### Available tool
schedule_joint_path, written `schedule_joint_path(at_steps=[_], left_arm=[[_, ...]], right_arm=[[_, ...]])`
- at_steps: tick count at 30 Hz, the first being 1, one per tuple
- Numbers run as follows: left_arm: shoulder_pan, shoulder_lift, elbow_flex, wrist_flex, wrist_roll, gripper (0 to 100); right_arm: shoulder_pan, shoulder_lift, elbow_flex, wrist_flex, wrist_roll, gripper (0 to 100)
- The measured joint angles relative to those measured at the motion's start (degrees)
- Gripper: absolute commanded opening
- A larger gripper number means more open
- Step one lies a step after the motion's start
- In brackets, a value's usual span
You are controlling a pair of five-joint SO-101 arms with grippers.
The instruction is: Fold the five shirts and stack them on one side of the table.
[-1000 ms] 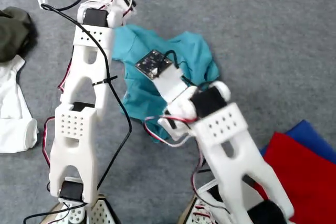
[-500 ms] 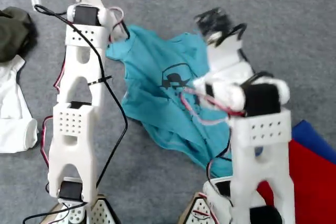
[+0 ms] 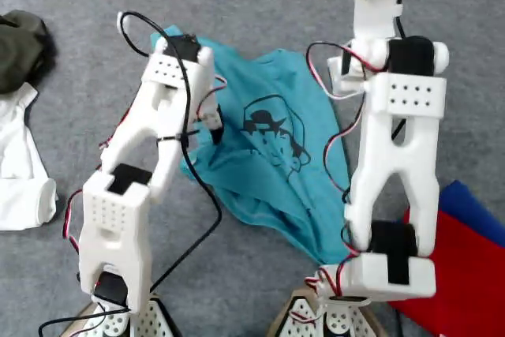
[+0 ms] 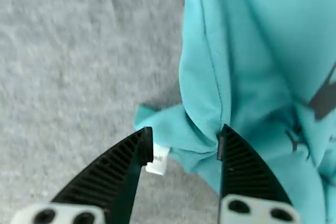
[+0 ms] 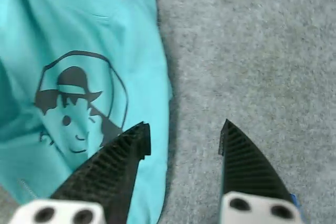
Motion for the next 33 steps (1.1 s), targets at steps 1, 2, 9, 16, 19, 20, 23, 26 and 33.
schedule_joint_path(at_steps=[1,2,9,16,19,20,23,26,33], left_arm=[[0.35,-1.23,2.29,-0.70,0.53,21],[0.44,-2.02,4.66,-1.67,1.58,21],[0.26,-3.25,20.92,-11.16,3.25,11],[-1.32,-4.22,24.09,-15.38,2.99,2],[-6.68,-4.22,24.09,-15.38,2.90,2],[-8.88,-4.22,24.09,-15.38,2.37,2],[-15.65,-4.66,24.53,-14.86,-2.64,2],[-22.24,-6.77,25.93,-14.59,-8.97,2],[-33.49,-16.62,28.04,-14.24,-21.80,2]], right_arm=[[0.26,0.88,-0.26,0.00,0.00,22.8],[0.44,1.67,-0.35,0.00,0.00,22.8],[0.88,3.87,-0.35,-0.26,0.00,22.8],[0.97,5.98,-0.35,-1.05,0.00,22.8],[0.97,7.03,-0.35,-1.76,0.00,22.8],[0.97,7.38,-0.35,-2.29,0.00,22.8],[0.97,9.67,-0.35,-3.43,0.53,22.8],[-0.62,13.80,-2.46,-3.69,0.62,22.9],[-10.73,30.33,-20.66,-4.04,-2.37,23.1]])
